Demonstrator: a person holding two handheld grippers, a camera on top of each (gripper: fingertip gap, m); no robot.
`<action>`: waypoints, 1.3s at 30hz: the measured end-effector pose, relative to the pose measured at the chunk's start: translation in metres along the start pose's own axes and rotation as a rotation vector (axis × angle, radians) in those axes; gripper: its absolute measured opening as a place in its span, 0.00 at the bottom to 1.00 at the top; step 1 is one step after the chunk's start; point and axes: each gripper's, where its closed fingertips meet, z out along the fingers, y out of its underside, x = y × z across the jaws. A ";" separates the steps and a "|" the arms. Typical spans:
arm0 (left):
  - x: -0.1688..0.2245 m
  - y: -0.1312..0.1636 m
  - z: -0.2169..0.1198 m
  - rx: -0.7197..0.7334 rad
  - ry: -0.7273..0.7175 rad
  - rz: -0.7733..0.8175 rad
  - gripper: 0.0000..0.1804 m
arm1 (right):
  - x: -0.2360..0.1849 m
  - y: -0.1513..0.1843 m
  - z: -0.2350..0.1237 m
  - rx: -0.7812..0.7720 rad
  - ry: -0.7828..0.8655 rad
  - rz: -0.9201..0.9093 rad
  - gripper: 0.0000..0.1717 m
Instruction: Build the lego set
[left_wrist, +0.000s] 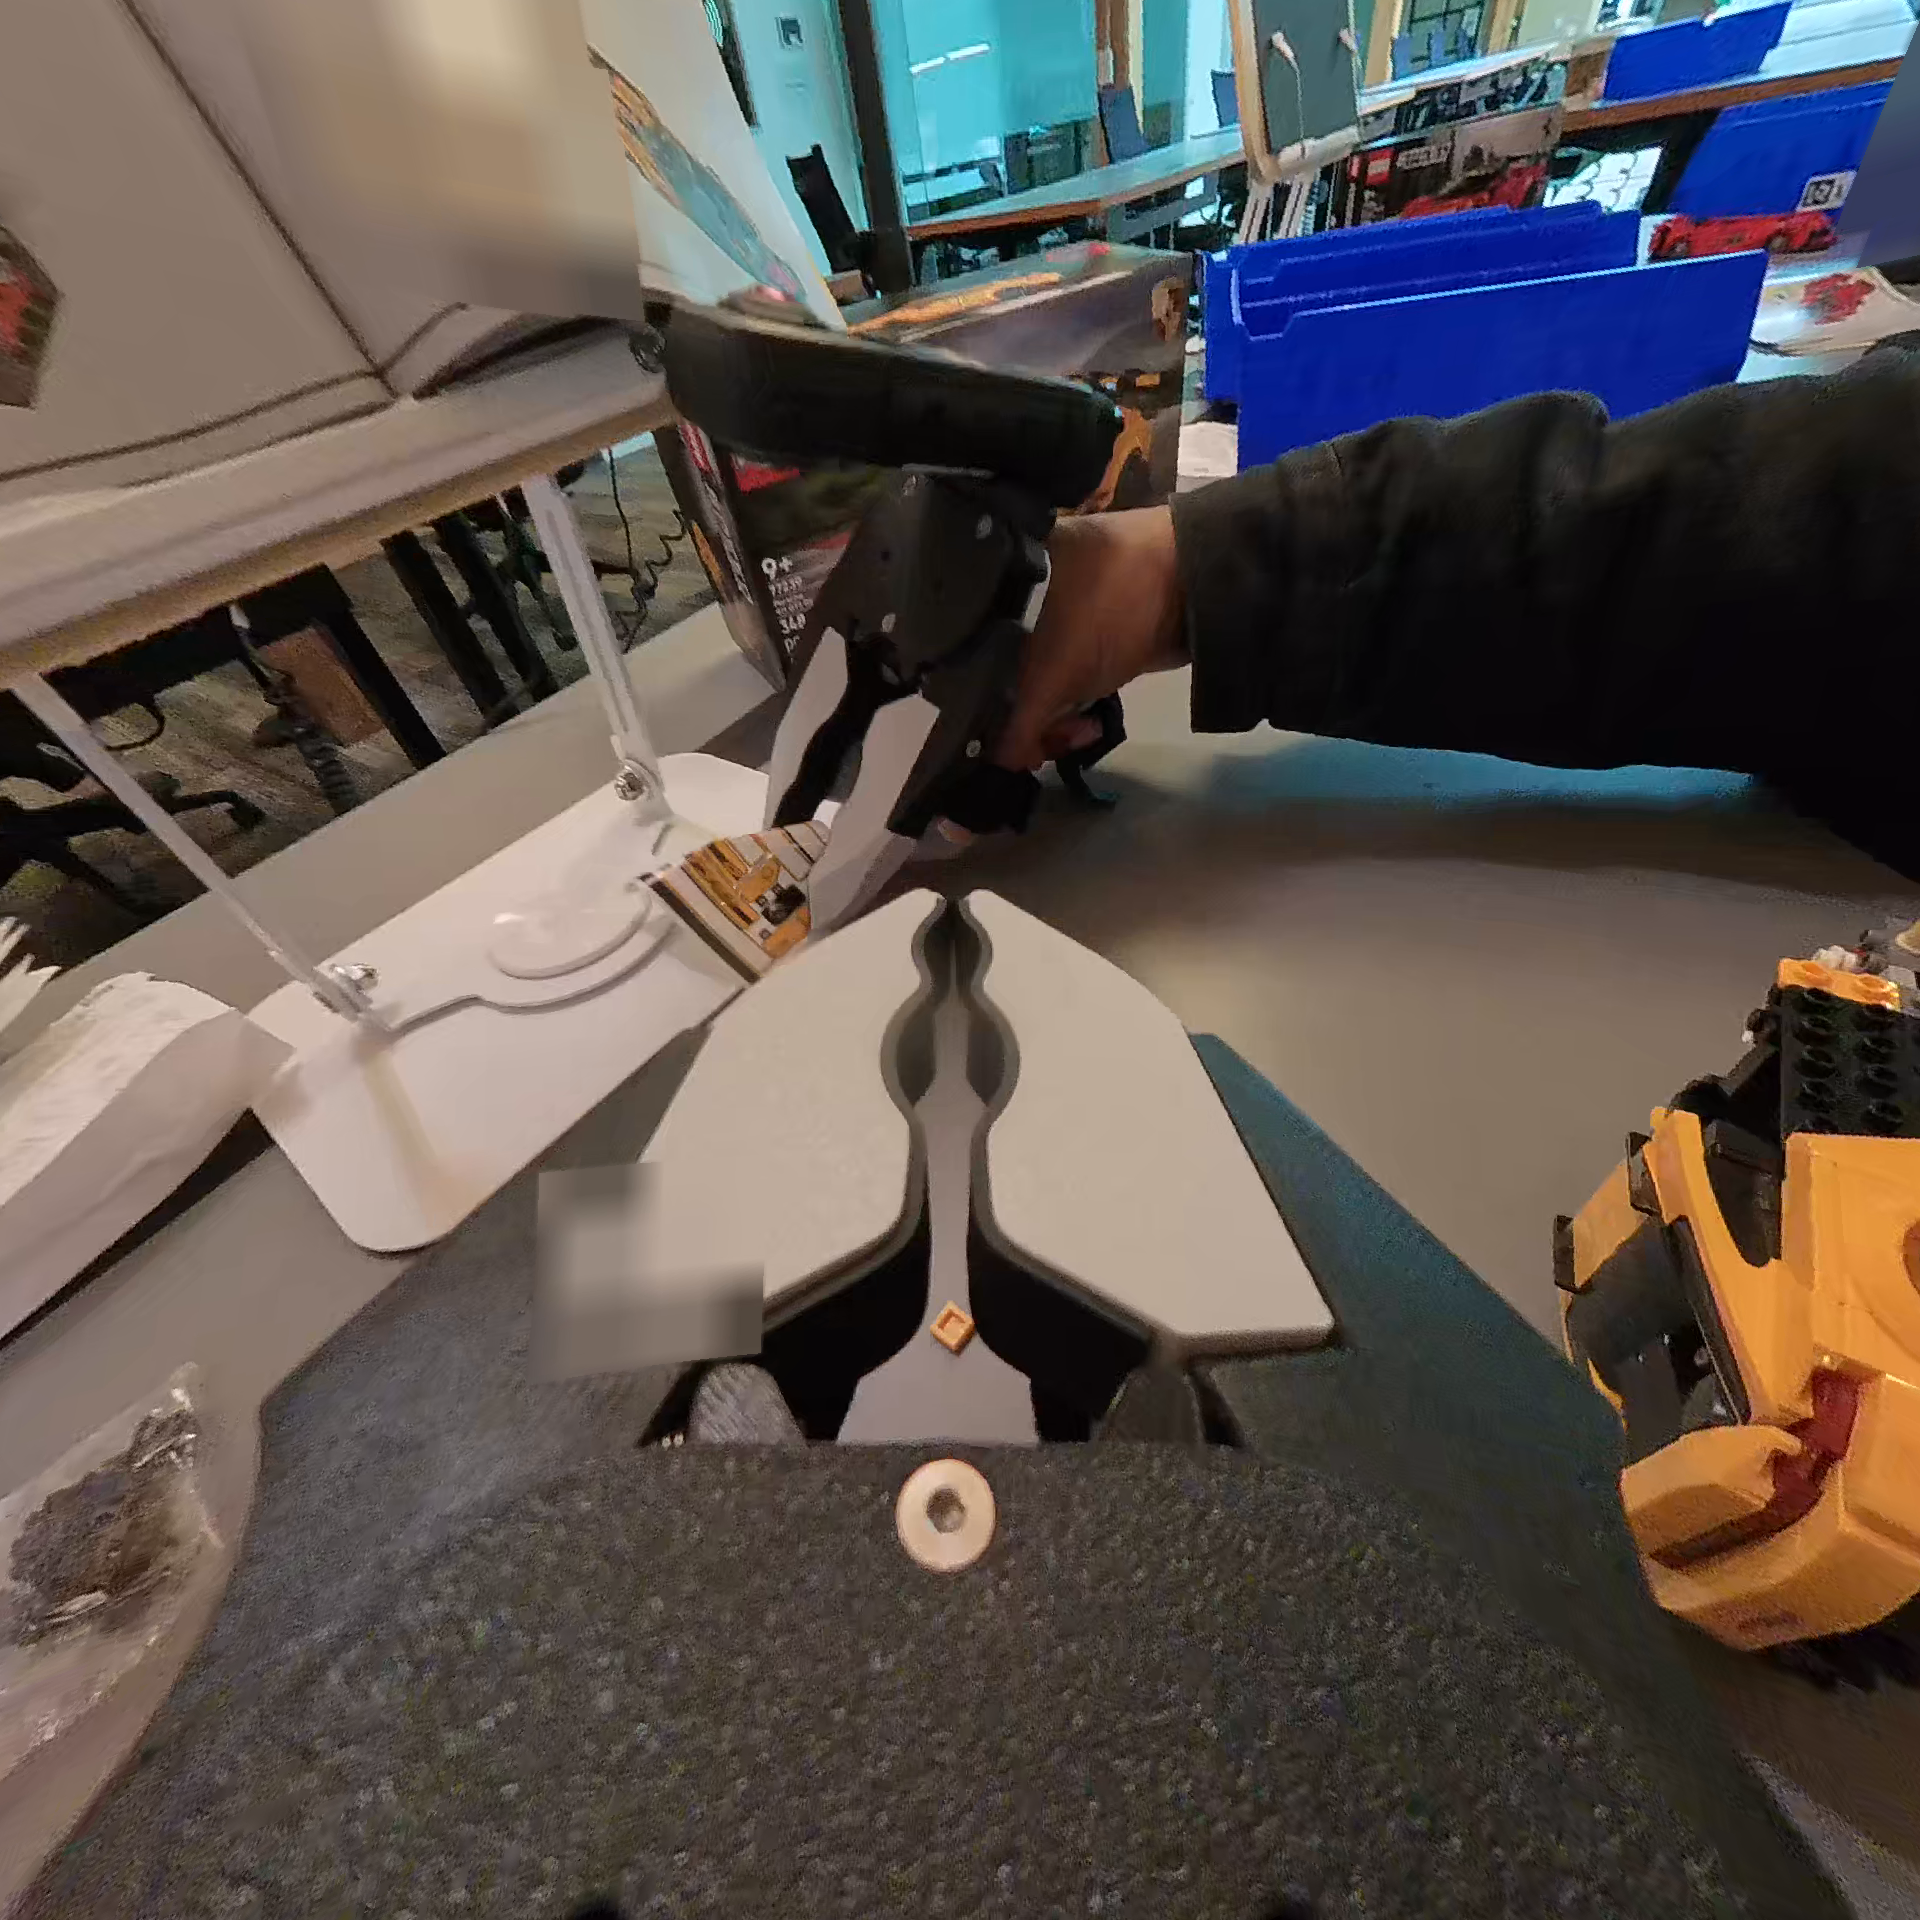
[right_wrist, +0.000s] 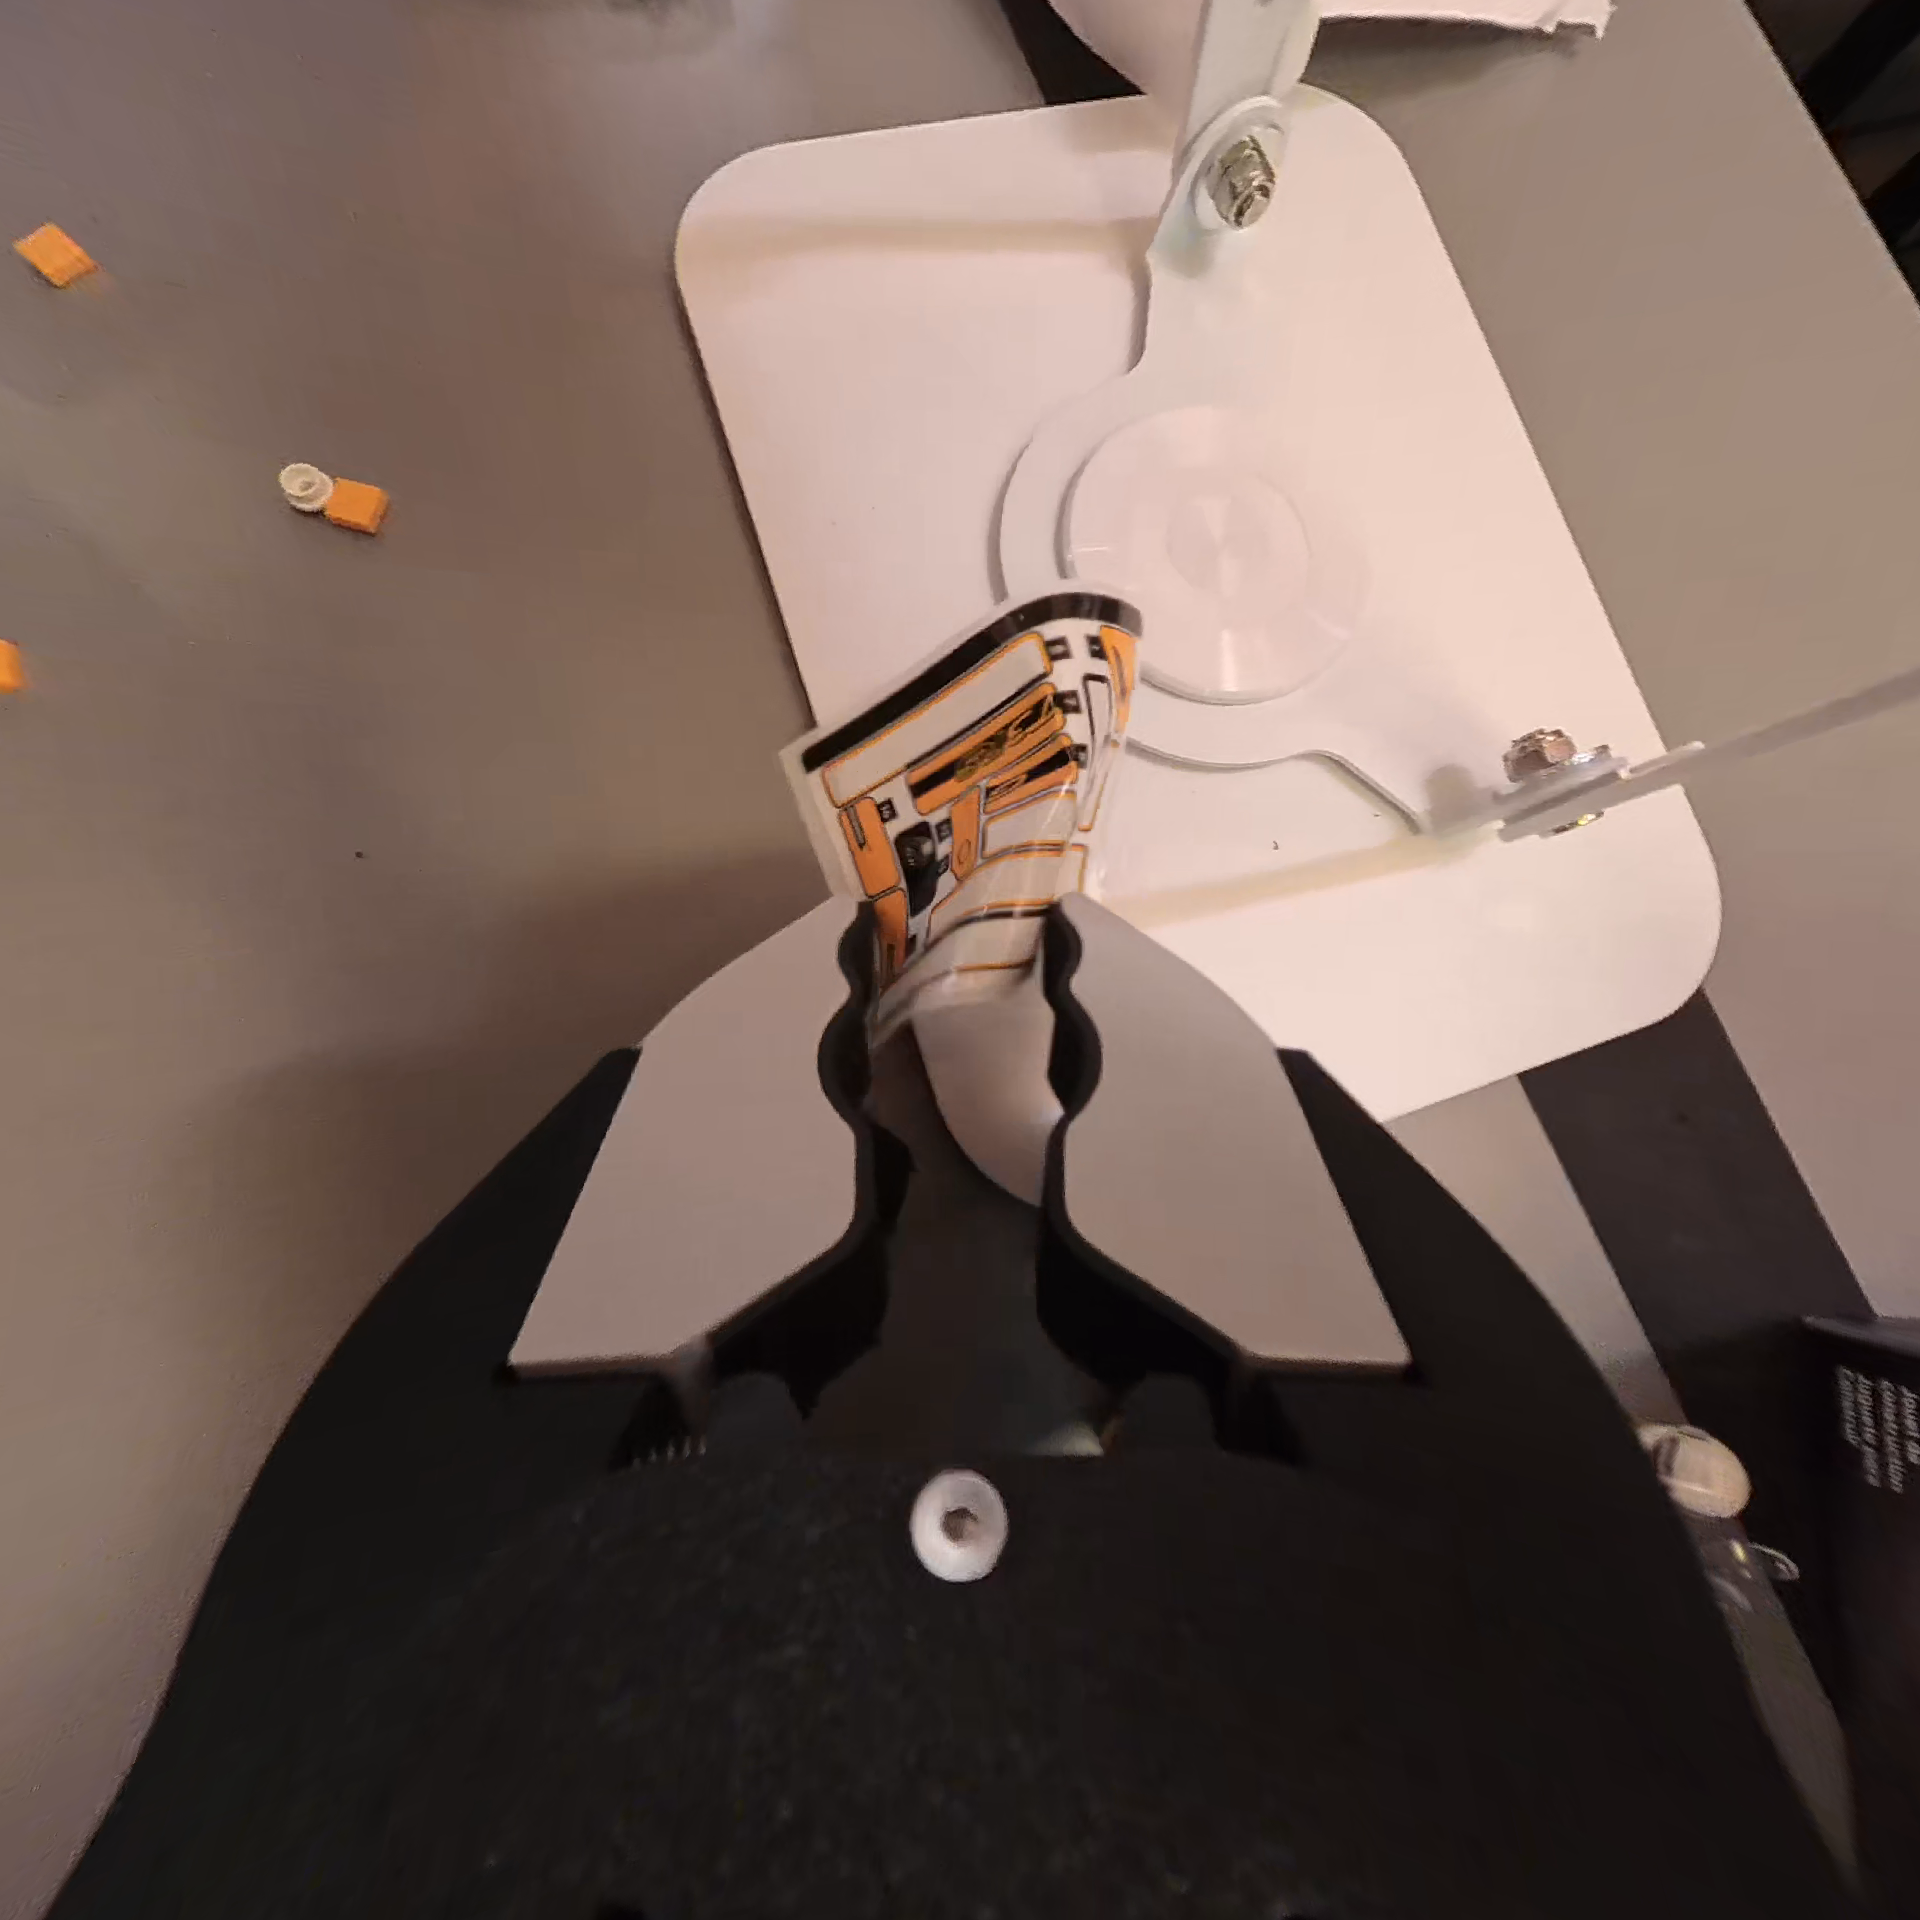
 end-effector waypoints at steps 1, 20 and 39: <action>0.000 0.002 0.001 -0.009 0.004 -0.004 0.00 | -0.001 -0.001 -0.002 0.015 0.008 -0.008 0.14; 0.042 -0.029 -0.007 0.123 0.317 -0.296 0.15 | -0.161 -0.048 -0.121 0.383 -0.220 0.067 0.06; 0.061 -0.050 -0.027 0.245 0.531 -0.465 0.00 | -0.166 -0.063 -0.153 0.684 -0.403 0.310 0.15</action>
